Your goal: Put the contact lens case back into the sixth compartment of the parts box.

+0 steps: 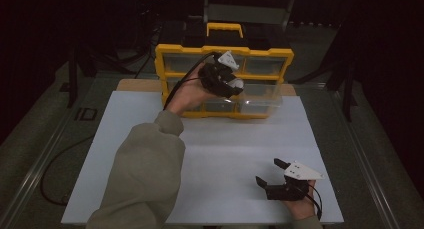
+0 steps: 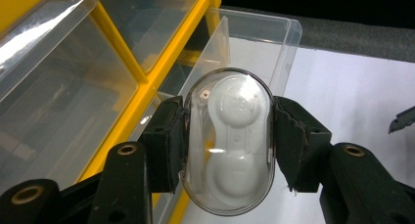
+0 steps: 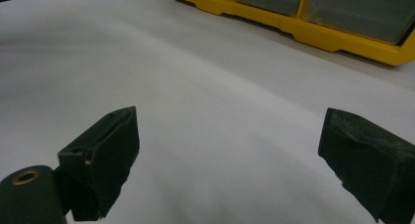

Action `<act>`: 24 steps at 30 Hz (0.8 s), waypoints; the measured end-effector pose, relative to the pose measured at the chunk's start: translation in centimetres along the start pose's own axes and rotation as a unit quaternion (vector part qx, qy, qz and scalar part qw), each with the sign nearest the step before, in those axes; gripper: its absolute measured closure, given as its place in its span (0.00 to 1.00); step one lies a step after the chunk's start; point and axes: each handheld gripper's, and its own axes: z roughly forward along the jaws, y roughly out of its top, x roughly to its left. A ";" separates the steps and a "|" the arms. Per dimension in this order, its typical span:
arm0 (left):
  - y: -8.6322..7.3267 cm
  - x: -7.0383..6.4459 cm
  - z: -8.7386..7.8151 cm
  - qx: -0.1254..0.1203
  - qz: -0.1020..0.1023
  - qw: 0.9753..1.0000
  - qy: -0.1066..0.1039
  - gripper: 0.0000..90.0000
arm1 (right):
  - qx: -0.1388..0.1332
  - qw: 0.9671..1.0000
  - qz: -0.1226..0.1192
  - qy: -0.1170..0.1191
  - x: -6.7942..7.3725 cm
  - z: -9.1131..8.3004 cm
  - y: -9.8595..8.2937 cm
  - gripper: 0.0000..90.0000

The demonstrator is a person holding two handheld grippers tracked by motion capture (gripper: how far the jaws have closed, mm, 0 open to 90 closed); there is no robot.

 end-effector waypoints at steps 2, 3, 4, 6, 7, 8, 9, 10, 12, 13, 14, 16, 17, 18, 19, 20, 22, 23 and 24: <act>0.1 0.0 0.2 0.000 -0.001 1.000 -0.001 0.55 | 0.000 1.000 -0.001 0.000 0.0 0.0 0.0 0.09; 0.2 0.0 0.4 0.000 0.000 1.000 0.000 0.55 | 0.000 1.000 -0.001 0.000 0.0 0.0 0.0 0.09; 0.3 0.0 0.5 0.000 0.001 1.000 0.000 0.55 | 0.000 1.000 -0.001 0.000 0.0 0.0 0.0 0.09; 0.5 -0.1 0.8 -0.003 -0.001 1.000 -0.001 0.55 | 0.000 1.000 0.000 0.001 0.0 0.0 0.0 0.09; 0.6 -0.1 0.9 -0.005 -0.002 1.000 0.000 0.55 | 0.000 1.000 0.000 0.000 0.0 0.0 0.0 0.09; 0.7 -0.2 1.1 -0.005 -0.002 1.000 0.000 0.55 | -0.001 1.000 -0.001 0.000 0.0 0.0 0.0 0.09; 0.8 -0.2 1.2 -0.006 -0.002 1.000 0.000 0.55 | -0.001 1.000 -0.001 -0.001 0.0 0.0 0.0 0.09; 0.9 -0.3 1.4 -0.006 -0.002 1.000 0.000 0.55 | -0.002 1.000 -0.002 -0.001 0.0 0.0 0.0 0.09; 1.0 -0.3 1.7 -0.006 -0.002 1.000 -0.001 0.54 | -0.002 1.000 0.000 -0.001 0.0 0.0 0.0 0.09; 1.1 -0.4 1.9 -0.005 -0.001 1.000 -0.001 0.55 | -0.001 1.000 0.000 -0.001 0.0 0.0 0.0 0.09; 1.2 -0.4 2.0 -0.004 -0.002 1.000 0.000 0.54 | -0.002 1.000 0.000 0.000 0.0 0.0 0.0 0.09; 1.2 -0.4 2.2 -0.006 -0.003 1.000 0.000 0.54 | -0.002 1.000 0.000 -0.001 0.0 0.0 0.0 0.09; 1.3 -0.4 2.3 -0.005 -0.004 1.000 0.000 0.54 | -0.002 1.000 -0.001 0.000 0.0 0.0 0.0 0.09; 1.4 -0.5 2.6 -0.005 -0.005 1.000 -0.001 0.54 | -0.001 1.000 0.000 0.000 0.0 0.0 0.0 0.09; 1.4 -0.5 2.8 -0.003 -0.003 1.000 -0.001 0.54 | -0.002 1.000 -0.001 0.000 0.0 0.0 0.0 0.09; 1.5 -0.6 2.9 -0.003 -0.003 1.000 0.000 0.54 | -0.002 1.000 -0.001 -0.001 0.0 0.0 0.0 0.09; 1.5 -0.6 3.1 -0.005 -0.004 1.000 0.001 0.54 | -0.003 1.000 -0.001 -0.001 0.0 0.0 0.0 0.09; 1.6 -0.6 3.3 -0.007 -0.007 1.000 0.001 0.54 | -0.003 1.000 -0.001 -0.001 0.0 0.0 0.0 0.09; 1.7 -0.6 3.4 -0.008 -0.008 1.000 0.001 0.54 | -0.002 1.000 -0.001 -0.001 0.0 0.0 0.0 0.09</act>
